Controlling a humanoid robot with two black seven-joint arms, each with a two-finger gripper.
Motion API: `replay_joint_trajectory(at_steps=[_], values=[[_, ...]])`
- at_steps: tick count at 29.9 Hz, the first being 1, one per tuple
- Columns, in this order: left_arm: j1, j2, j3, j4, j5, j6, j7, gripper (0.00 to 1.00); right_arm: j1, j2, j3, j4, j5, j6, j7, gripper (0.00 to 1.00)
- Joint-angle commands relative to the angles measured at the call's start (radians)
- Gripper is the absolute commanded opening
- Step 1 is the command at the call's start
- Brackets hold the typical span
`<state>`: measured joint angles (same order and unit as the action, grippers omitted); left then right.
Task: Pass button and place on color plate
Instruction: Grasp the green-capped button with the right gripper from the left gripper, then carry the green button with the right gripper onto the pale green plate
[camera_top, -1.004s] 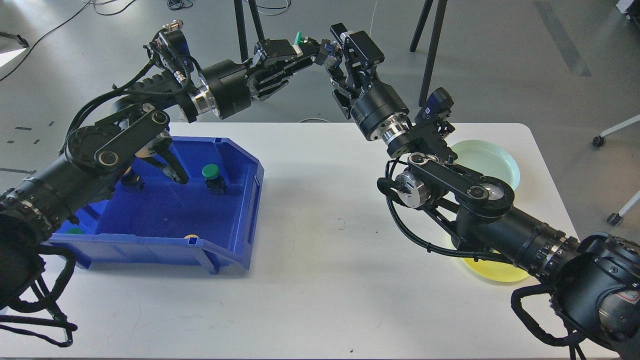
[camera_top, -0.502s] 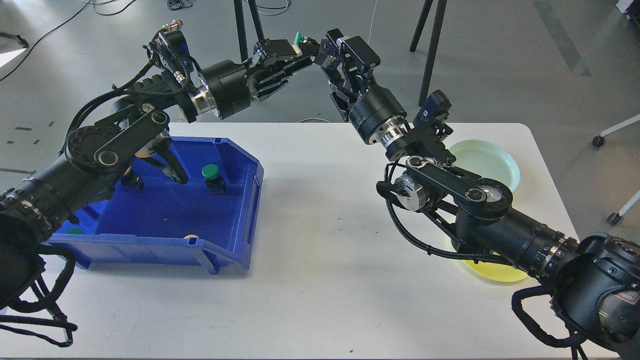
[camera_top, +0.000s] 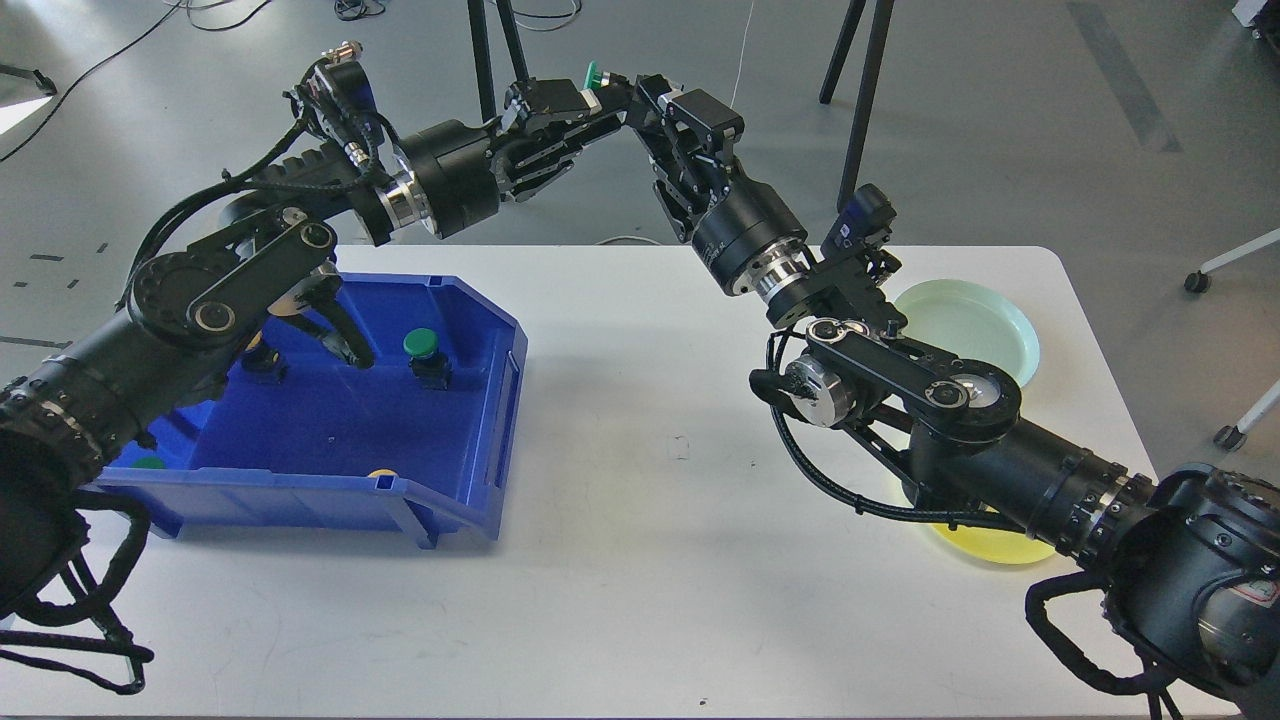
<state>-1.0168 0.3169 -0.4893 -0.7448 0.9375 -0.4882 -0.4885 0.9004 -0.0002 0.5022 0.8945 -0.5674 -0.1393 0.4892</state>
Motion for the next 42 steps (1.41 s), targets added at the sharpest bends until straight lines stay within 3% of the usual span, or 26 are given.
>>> replay_joint_trajectory(at_steps=[1, 7, 13, 23, 35, 42], values=[[0.0, 0.001, 0.0, -0.001, 0.0, 0.0, 0.0, 0.3, 0.0, 0.0, -0.001, 0.0, 0.0, 0.0, 0.0, 0.26], [0.001, 0.001, 0.0, -0.001, -0.005, 0.0, 0.0, 0.33, 0.0, 0.0, -0.002, -0.002, 0.0, 0.0, 0.0, 0.22], [0.001, 0.001, -0.009, 0.001, -0.014, 0.0, 0.0, 0.58, 0.0, 0.0, -0.004, -0.002, 0.0, 0.0, 0.0, 0.21], [0.006, 0.001, -0.025, 0.004, -0.043, 0.0, 0.0, 0.71, -0.002, 0.0, -0.004, 0.0, 0.0, -0.002, 0.0, 0.2], [0.006, 0.001, -0.023, 0.005, -0.049, 0.0, 0.0, 0.75, -0.038, 0.0, 0.059, 0.043, 0.004, -0.009, 0.0, 0.19], [0.006, 0.001, -0.023, 0.005, -0.049, 0.0, 0.0, 0.76, -0.153, -0.184, 0.16, 0.118, 0.009, -0.006, 0.0, 0.19]])
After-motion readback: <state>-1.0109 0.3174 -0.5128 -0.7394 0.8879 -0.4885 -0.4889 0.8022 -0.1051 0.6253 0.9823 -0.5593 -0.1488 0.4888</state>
